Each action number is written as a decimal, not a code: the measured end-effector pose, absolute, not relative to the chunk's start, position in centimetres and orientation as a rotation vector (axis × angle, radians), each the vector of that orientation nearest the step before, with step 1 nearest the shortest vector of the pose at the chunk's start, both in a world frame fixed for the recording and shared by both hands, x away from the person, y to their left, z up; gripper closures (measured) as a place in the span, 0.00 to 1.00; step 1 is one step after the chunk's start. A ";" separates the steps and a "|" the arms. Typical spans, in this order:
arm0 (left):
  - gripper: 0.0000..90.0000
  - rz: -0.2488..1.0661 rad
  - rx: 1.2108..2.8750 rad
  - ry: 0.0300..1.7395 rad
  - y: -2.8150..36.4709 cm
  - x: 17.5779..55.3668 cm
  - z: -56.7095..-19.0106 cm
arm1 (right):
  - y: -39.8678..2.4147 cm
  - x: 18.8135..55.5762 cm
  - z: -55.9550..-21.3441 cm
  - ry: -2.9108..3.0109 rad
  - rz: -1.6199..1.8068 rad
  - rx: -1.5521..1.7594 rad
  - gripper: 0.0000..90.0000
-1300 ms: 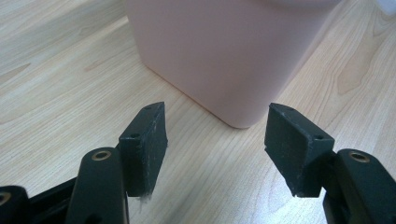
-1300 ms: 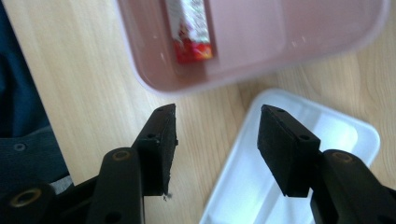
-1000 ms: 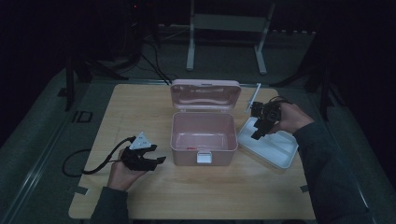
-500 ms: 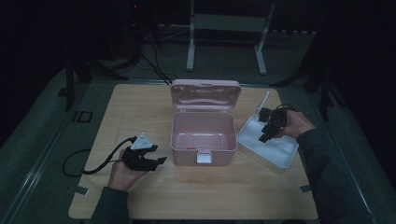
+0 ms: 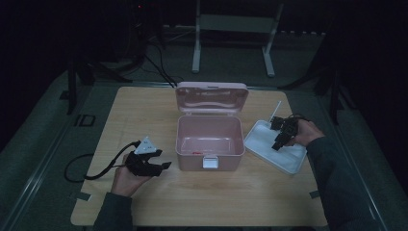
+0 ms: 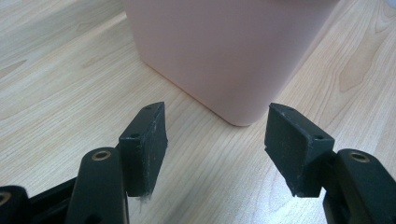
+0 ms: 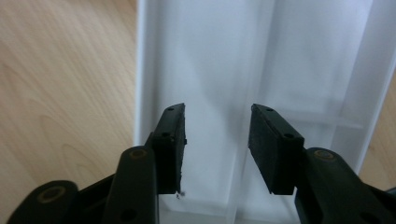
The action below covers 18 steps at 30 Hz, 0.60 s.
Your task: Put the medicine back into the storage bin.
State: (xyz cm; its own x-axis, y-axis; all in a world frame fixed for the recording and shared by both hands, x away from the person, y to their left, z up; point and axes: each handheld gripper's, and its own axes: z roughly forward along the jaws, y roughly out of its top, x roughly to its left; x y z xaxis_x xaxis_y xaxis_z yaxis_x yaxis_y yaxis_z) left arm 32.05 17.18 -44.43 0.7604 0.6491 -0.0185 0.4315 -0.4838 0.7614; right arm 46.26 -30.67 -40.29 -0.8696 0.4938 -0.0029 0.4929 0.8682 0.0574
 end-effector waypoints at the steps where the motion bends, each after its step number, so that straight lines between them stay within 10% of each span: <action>1: 0.43 0.348 2.155 0.805 17.2 32.0 -44.4 | -30.9 46.3 -40.5 3.018 0.079 0.805 0.65; 18: 0.43 0.343 2.159 0.805 17.1 32.1 -44.5 | -32.8 47.3 -43.0 2.967 -0.013 0.908 0.73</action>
State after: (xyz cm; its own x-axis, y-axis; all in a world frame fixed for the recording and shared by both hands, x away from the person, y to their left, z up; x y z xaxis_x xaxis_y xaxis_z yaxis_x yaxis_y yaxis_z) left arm 32.08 17.08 -44.52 0.7618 0.6475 -0.0201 0.4335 -0.4865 0.7586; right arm 47.34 -32.83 -42.95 -0.8279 0.5595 -0.0393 0.5598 0.8286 0.0033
